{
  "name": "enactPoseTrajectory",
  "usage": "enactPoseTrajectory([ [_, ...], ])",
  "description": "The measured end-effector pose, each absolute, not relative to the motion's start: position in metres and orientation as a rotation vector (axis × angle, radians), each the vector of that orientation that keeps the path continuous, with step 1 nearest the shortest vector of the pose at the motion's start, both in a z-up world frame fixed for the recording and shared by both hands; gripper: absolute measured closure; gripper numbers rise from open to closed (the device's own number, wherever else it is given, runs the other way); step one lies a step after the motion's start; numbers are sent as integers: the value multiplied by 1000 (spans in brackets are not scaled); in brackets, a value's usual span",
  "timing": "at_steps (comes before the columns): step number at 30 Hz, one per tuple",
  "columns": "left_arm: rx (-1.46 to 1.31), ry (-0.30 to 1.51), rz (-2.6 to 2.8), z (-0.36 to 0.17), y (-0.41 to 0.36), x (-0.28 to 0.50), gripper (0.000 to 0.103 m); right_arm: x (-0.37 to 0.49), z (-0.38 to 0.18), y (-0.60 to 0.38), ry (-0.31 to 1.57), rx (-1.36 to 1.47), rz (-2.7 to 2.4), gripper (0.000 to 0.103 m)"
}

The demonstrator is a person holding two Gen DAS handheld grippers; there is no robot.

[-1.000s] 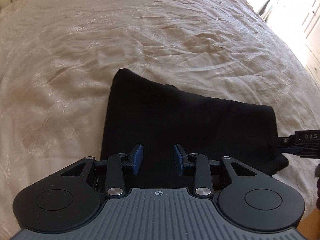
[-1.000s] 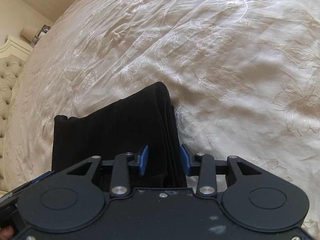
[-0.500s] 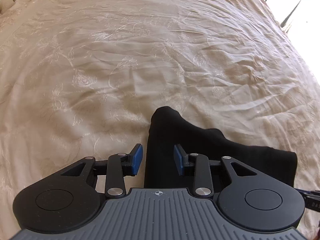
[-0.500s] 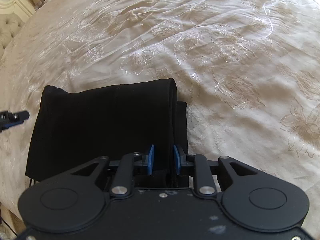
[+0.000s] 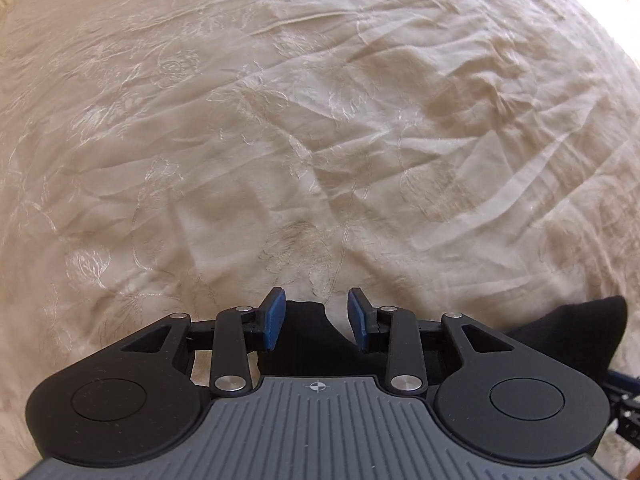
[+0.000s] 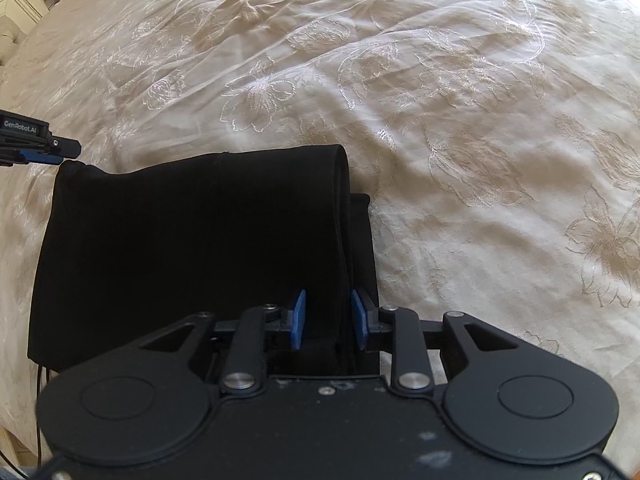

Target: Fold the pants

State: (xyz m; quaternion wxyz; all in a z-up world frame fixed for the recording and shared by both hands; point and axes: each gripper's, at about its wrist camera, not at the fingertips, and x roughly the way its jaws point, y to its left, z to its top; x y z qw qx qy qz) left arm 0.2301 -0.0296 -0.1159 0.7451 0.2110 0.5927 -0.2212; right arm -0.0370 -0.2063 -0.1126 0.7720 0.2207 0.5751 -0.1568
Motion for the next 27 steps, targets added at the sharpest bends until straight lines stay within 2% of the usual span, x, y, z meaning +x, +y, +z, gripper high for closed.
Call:
enactPoseTrajectory([
  [1,549,1301,-470,-123,-34,229,69,-36,-113,-206,1247,485,-346,74],
  [2,633,1294,-453,-129,-38,229,59,-36,-113,-206,1248,488,-350,74],
  [3,680,1289,-451,-134,-39,229,54,-36,-113,-206,1249,491,-352,74],
  [5,689,1297,-430,-140,-34,234,37,-35,-113,-207,1252,491,-355,74],
  [7,656,1319,-394,-142,-28,243,30,-34,-113,-207,1254,491,-356,74],
  [14,606,1303,-313,-148,-24,250,30,-34,-113,-207,1259,484,-348,73],
  [19,683,1182,-133,-137,-20,261,32,-37,-112,-208,1255,484,-343,73],
  [27,336,1166,-202,-84,35,237,33,-41,-111,-207,1233,491,-338,73],
])
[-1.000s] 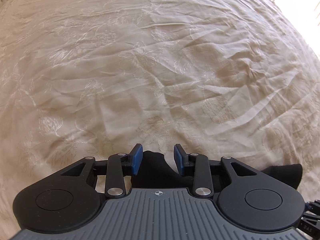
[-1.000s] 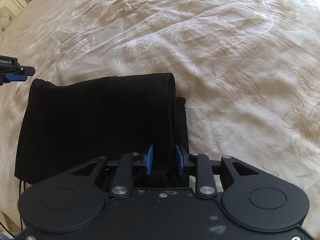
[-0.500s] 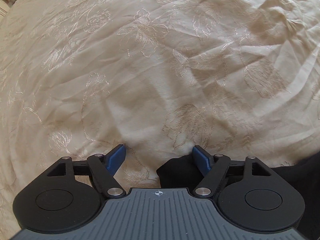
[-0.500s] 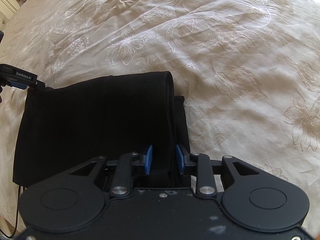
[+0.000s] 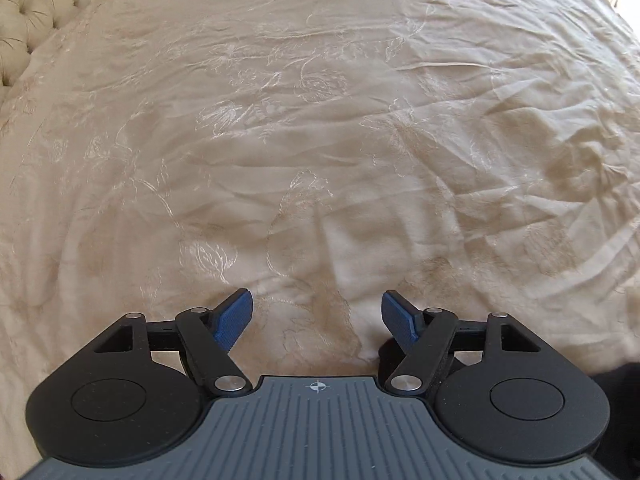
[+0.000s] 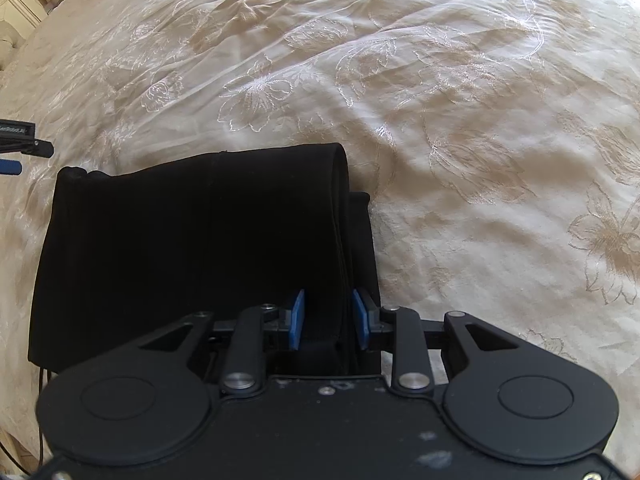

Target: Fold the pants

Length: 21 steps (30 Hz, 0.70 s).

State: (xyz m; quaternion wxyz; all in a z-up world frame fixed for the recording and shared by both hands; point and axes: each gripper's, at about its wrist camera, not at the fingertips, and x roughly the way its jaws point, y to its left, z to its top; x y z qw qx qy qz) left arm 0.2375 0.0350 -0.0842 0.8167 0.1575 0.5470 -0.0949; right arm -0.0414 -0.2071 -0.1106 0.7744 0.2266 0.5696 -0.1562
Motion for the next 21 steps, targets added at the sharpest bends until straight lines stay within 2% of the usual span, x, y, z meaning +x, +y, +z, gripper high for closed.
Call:
enactPoseTrajectory([
  [5,285,1142,-349,-76,40,178,33,-43,-110,-209,1231,493,-329,73],
  [12,429,1216,-491,-121,23,117,31,-44,-109,-207,1229,485,-330,74],
  [16,526,1119,-483,-134,17,93,26,-48,-107,-204,1223,485,-335,72],
  [18,498,1130,-471,-134,18,95,24,-52,-106,-203,1219,490,-339,69],
  [21,396,1197,-430,-138,27,107,14,-61,-105,-202,1215,505,-345,66],
])
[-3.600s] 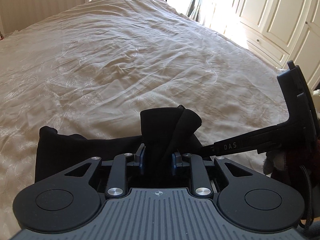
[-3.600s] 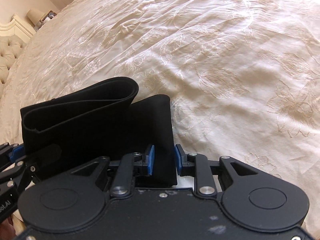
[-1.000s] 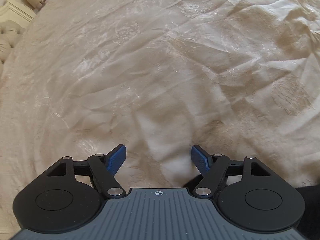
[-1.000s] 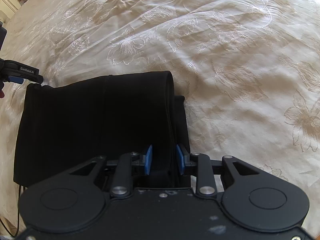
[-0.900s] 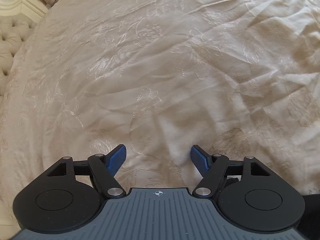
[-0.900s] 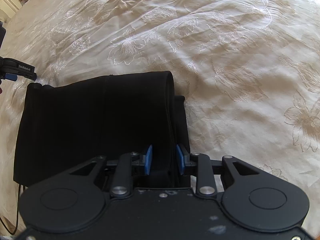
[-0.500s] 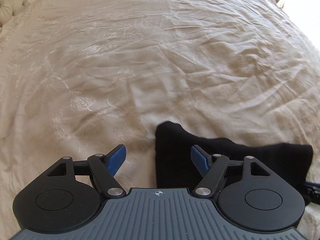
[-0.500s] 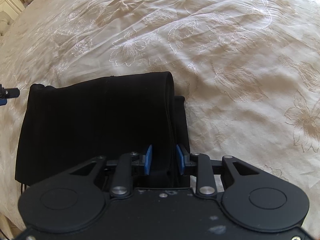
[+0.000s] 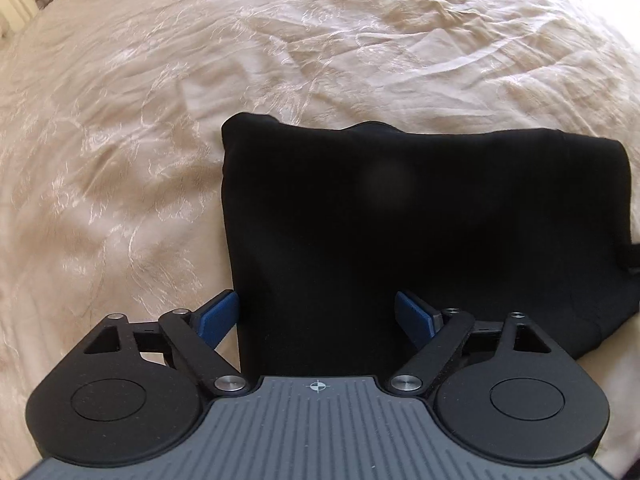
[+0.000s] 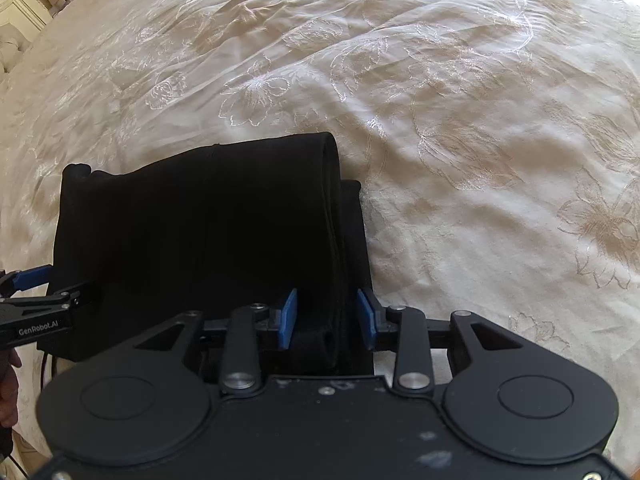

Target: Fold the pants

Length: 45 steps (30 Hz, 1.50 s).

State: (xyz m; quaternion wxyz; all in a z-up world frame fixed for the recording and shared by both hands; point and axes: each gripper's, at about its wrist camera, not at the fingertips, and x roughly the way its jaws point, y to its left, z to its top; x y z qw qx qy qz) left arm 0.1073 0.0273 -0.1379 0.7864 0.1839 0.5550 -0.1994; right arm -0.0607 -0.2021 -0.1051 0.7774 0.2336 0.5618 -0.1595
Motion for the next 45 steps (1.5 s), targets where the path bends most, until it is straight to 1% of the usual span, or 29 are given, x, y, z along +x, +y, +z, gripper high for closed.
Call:
enactPoseTrajectory([
  [4,177,1321,-385,-149,49,124,7,-70,-102,-199,1218,509,-346,65],
  [7,86,1352,-368,-156,60,127,3,-76,-99,-195,1222,497,-335,64],
  [16,100,1320,-375,-158,58,120,0,-89,-97,-192,1226,516,-324,60],
  [24,205,1278,-446,-152,42,119,0,-63,-102,-200,1242,484,-322,56],
  [30,197,1290,-478,-159,35,129,0,-48,-115,-219,1246,593,-338,49],
  [33,176,1308,-493,-161,36,134,0,-48,-121,-228,1240,656,-336,48],
  [37,175,1307,-523,-165,37,139,0,-51,-127,-235,1212,702,-316,46],
  [39,160,1314,-533,-167,38,142,0,-53,-129,-238,1195,727,-307,42],
  [42,103,1346,-529,-171,47,151,0,-55,-134,-242,1176,780,-310,40],
  [44,98,1372,-526,-172,47,154,0,-55,-133,-241,1172,793,-309,40],
  [45,108,1379,-522,-171,46,155,1,-54,-131,-240,1175,780,-301,44],
])
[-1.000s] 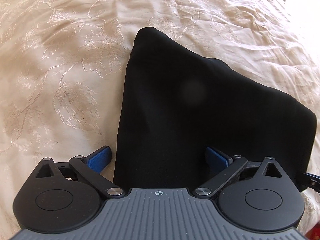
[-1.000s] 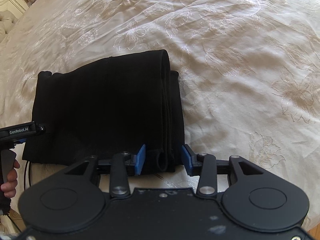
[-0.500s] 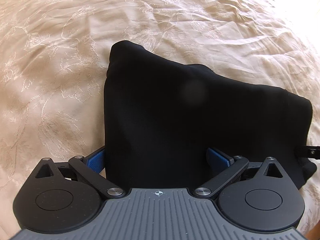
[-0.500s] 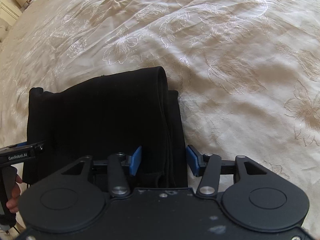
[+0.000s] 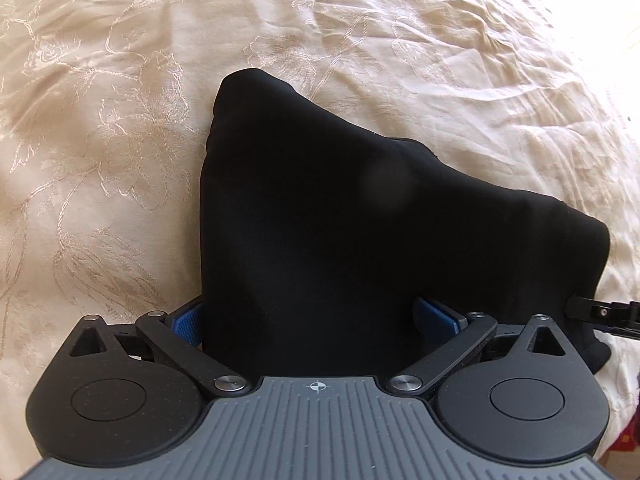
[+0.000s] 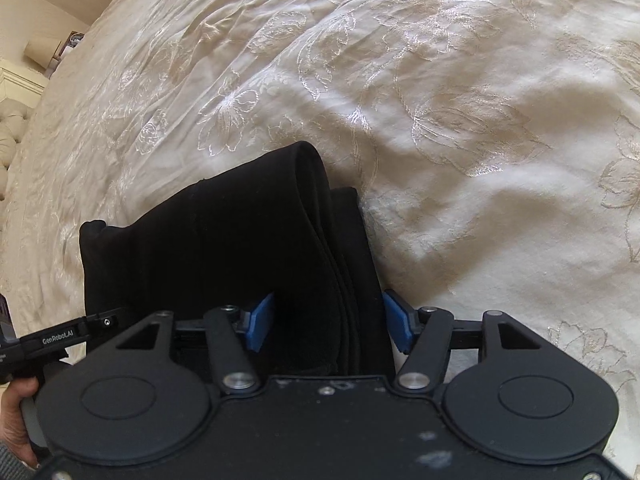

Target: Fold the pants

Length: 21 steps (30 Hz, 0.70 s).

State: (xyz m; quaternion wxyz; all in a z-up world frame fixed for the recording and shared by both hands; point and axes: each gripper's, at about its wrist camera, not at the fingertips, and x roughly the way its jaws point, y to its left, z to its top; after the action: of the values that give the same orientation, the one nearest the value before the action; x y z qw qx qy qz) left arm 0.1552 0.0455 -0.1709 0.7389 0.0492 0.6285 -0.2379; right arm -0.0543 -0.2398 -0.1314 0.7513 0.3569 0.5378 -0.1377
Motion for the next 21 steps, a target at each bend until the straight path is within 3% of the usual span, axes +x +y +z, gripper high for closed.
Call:
enactPoseTrajectory([
  [1,121,1382,-520,-169,42,156,7,-53,-129,-238,1176,757,-288,46],
  [3,138,1365,-524,-160,37,152,27,-53,-121,-233,1166,713,-260,66],
  [5,179,1320,-507,-147,30,144,63,-53,-110,-227,1154,665,-240,79],
  [7,234,1268,-466,-135,25,135,82,-53,-93,-217,1132,601,-229,80],
  [10,182,1239,-443,-121,30,132,88,-48,-71,-197,1104,505,-207,81],
  [21,133,1129,-257,-73,131,164,89,52,-54,-116,1060,512,-39,81],
])
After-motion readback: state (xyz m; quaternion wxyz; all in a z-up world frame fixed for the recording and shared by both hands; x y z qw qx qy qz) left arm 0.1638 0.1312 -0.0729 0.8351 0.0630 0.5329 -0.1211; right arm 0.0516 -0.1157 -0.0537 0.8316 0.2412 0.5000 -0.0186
